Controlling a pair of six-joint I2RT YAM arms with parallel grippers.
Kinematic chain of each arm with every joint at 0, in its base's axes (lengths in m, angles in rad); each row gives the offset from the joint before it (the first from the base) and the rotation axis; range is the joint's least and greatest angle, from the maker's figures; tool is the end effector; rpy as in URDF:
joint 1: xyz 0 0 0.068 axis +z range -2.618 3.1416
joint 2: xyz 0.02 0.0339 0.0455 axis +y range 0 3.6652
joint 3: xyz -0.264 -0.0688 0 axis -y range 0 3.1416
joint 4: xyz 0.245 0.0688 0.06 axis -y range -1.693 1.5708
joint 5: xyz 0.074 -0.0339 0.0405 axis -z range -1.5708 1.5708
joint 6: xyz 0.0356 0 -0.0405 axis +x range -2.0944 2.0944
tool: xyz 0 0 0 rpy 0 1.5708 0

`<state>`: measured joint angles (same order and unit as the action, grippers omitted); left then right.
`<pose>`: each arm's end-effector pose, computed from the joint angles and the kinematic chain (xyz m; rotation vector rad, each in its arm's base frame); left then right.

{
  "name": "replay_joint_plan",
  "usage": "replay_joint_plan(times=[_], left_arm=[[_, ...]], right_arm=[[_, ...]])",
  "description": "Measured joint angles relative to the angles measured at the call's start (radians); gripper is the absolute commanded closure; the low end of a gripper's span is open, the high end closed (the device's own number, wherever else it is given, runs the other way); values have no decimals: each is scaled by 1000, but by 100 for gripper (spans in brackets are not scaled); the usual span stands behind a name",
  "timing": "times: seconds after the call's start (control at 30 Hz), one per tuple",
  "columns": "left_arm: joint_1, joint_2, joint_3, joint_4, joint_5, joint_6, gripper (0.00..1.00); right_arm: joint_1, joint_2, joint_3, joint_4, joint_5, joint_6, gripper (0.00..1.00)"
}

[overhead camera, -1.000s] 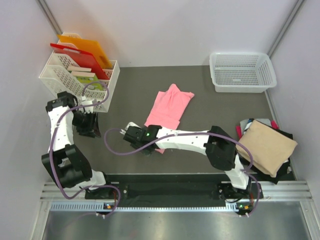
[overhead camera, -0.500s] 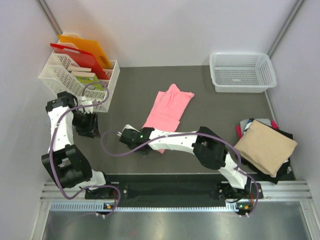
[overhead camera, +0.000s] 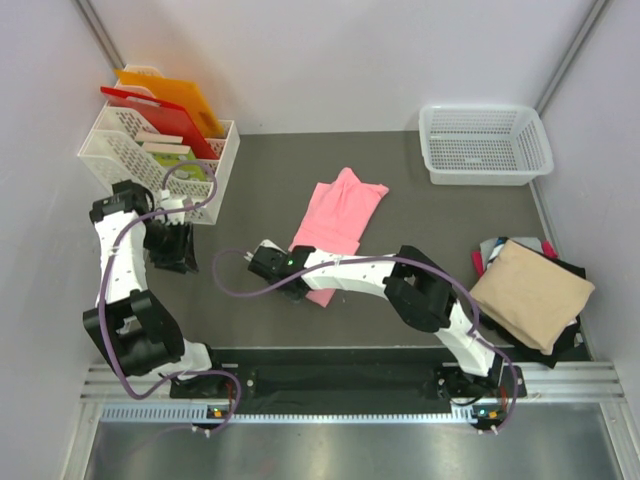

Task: Fold and stack the t-shirts
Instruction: Grab one side of the 2/3 rectangular tshirt with right arm

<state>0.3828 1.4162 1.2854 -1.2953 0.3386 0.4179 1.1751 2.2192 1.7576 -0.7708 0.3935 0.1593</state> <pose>0.2322 0.0808 0.2954 0.0855 2.8536 -0.3687 0.1903 0.4201 0.1677 -1.2024 2.3446 -0.1340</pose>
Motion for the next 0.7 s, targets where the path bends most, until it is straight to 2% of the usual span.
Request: replay_joint_plan(times=[0.03,0.07,0.17,0.33,0.37,0.4,0.7], left_arm=[[0,0,3,0,-2,0,59],[0,0,5,0,-5,0,58],[0,0,9,0,-9,0,58],[0,0,9,0,-15,0,59],[0,0,9,0,-14,0,59],[0,0,9,0,-14,0,59],[0,0,11,0,-15,4,59]], right_arm=[[0,0,-2,3,-3,1,62],[0,0,-2,2,-4,0,69],[1,1,-4,5,-17,4,74],[2,2,-4,5,-31,17,69],[4,2,-4,5,-32,18,63],[5,3,-4,4,-32,19,62],[13,13,12,-8,-24,35,60]])
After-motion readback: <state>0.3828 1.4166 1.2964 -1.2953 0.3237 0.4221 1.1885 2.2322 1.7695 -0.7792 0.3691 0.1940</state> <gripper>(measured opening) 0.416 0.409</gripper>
